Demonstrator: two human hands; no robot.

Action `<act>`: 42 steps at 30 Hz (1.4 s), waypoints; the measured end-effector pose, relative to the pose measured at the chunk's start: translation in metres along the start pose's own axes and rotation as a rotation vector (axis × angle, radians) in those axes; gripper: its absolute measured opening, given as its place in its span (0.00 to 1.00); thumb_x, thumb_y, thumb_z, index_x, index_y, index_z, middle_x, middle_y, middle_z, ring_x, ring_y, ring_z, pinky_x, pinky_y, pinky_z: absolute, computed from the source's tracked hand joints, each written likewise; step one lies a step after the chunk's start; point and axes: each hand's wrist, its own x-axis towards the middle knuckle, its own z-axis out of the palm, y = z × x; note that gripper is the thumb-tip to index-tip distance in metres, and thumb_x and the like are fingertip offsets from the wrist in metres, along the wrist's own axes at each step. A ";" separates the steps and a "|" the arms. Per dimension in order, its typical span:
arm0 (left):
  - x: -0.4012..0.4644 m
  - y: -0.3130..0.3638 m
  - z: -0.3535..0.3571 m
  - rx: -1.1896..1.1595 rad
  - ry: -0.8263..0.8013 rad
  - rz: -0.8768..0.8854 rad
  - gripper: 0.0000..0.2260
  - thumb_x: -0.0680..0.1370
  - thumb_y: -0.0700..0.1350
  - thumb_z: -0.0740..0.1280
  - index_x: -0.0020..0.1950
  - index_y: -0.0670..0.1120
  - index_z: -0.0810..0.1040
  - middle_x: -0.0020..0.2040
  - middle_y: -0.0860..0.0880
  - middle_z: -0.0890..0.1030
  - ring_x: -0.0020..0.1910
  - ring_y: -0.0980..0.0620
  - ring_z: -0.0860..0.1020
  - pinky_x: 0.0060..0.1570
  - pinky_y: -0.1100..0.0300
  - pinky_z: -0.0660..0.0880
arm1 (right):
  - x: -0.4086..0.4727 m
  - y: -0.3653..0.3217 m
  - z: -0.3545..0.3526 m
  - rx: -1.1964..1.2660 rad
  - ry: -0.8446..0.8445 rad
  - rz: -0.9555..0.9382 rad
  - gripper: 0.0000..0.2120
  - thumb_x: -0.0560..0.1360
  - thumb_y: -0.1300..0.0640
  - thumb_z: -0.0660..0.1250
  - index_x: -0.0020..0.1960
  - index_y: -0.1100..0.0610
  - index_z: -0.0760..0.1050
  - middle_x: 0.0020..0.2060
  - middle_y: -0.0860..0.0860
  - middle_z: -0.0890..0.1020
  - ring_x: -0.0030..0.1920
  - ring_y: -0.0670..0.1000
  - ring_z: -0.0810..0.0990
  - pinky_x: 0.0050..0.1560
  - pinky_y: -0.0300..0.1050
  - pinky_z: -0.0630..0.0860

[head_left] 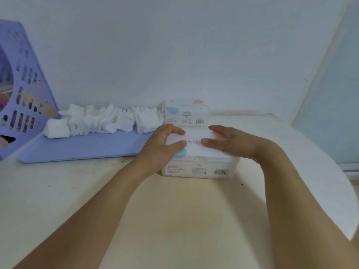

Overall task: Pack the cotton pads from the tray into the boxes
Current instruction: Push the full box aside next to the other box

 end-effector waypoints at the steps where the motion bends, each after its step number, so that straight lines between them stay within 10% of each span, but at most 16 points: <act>1: -0.001 -0.001 0.001 0.057 0.016 0.035 0.08 0.78 0.46 0.70 0.54 0.57 0.78 0.61 0.66 0.73 0.63 0.67 0.71 0.67 0.66 0.65 | 0.004 -0.001 0.004 -0.018 0.025 -0.013 0.44 0.70 0.29 0.69 0.80 0.48 0.61 0.73 0.43 0.70 0.72 0.48 0.70 0.71 0.46 0.66; 4: -0.002 -0.006 0.006 0.120 0.078 0.078 0.08 0.81 0.45 0.66 0.57 0.57 0.78 0.65 0.64 0.71 0.65 0.72 0.67 0.65 0.73 0.61 | 0.013 -0.002 0.014 -0.085 0.173 -0.041 0.35 0.73 0.30 0.65 0.73 0.49 0.72 0.67 0.46 0.76 0.67 0.51 0.75 0.66 0.46 0.70; 8: 0.001 -0.011 0.020 0.127 0.248 0.106 0.11 0.82 0.45 0.61 0.63 0.52 0.77 0.72 0.51 0.71 0.73 0.54 0.68 0.74 0.56 0.65 | 0.008 -0.015 0.028 -0.465 0.563 -0.083 0.21 0.81 0.40 0.59 0.65 0.51 0.76 0.65 0.52 0.76 0.67 0.57 0.73 0.64 0.56 0.72; 15: 0.007 -0.009 0.029 -0.209 0.309 0.004 0.15 0.86 0.48 0.54 0.72 0.55 0.70 0.70 0.54 0.73 0.71 0.55 0.71 0.73 0.56 0.66 | 0.004 -0.035 0.076 -0.657 0.368 -0.185 0.26 0.83 0.41 0.41 0.78 0.45 0.59 0.77 0.49 0.64 0.76 0.57 0.61 0.74 0.63 0.57; 19: 0.004 -0.025 0.003 0.058 0.312 0.207 0.10 0.84 0.44 0.63 0.63 0.54 0.76 0.63 0.56 0.78 0.64 0.63 0.74 0.65 0.66 0.69 | 0.007 -0.008 0.046 -0.605 0.410 -0.112 0.26 0.83 0.38 0.43 0.77 0.43 0.60 0.77 0.46 0.64 0.77 0.54 0.61 0.74 0.59 0.58; 25: 0.020 -0.042 -0.023 0.459 0.347 0.371 0.07 0.80 0.41 0.67 0.57 0.45 0.80 0.55 0.49 0.80 0.55 0.52 0.78 0.55 0.63 0.71 | 0.031 0.045 0.007 -0.695 0.766 -0.151 0.17 0.78 0.43 0.47 0.42 0.49 0.70 0.38 0.47 0.74 0.42 0.53 0.75 0.43 0.48 0.67; 28: 0.029 -0.053 -0.033 0.581 0.446 0.328 0.08 0.78 0.41 0.67 0.57 0.43 0.81 0.55 0.47 0.81 0.54 0.45 0.79 0.53 0.58 0.71 | 0.062 0.074 -0.013 -0.660 0.930 -0.166 0.21 0.79 0.47 0.50 0.35 0.52 0.73 0.35 0.48 0.78 0.38 0.56 0.77 0.48 0.50 0.69; 31: 0.032 -0.058 -0.032 0.594 0.440 0.288 0.09 0.77 0.39 0.68 0.57 0.43 0.81 0.54 0.46 0.81 0.54 0.44 0.79 0.52 0.59 0.70 | 0.100 0.094 -0.032 -0.457 0.942 -0.131 0.30 0.80 0.42 0.46 0.48 0.54 0.85 0.53 0.50 0.84 0.57 0.56 0.78 0.68 0.55 0.62; 34: 0.036 -0.061 -0.026 0.621 0.343 0.310 0.12 0.77 0.45 0.66 0.59 0.44 0.80 0.56 0.47 0.81 0.55 0.45 0.78 0.54 0.56 0.72 | 0.129 0.093 -0.030 -0.378 0.749 0.007 0.29 0.82 0.36 0.46 0.76 0.48 0.67 0.78 0.54 0.62 0.80 0.57 0.52 0.78 0.62 0.38; 37: 0.038 -0.063 -0.024 0.638 0.315 0.314 0.13 0.77 0.47 0.66 0.60 0.46 0.79 0.57 0.48 0.80 0.57 0.46 0.78 0.56 0.53 0.74 | 0.149 0.084 -0.013 -0.441 0.555 0.026 0.34 0.82 0.38 0.52 0.82 0.43 0.40 0.81 0.49 0.36 0.79 0.57 0.29 0.74 0.72 0.36; 42: 0.038 -0.065 -0.021 0.633 0.321 0.299 0.12 0.78 0.45 0.69 0.62 0.47 0.79 0.58 0.49 0.79 0.59 0.46 0.77 0.59 0.53 0.74 | 0.146 0.079 -0.009 -0.378 0.571 -0.037 0.40 0.82 0.46 0.60 0.82 0.47 0.36 0.80 0.52 0.33 0.79 0.60 0.29 0.75 0.74 0.46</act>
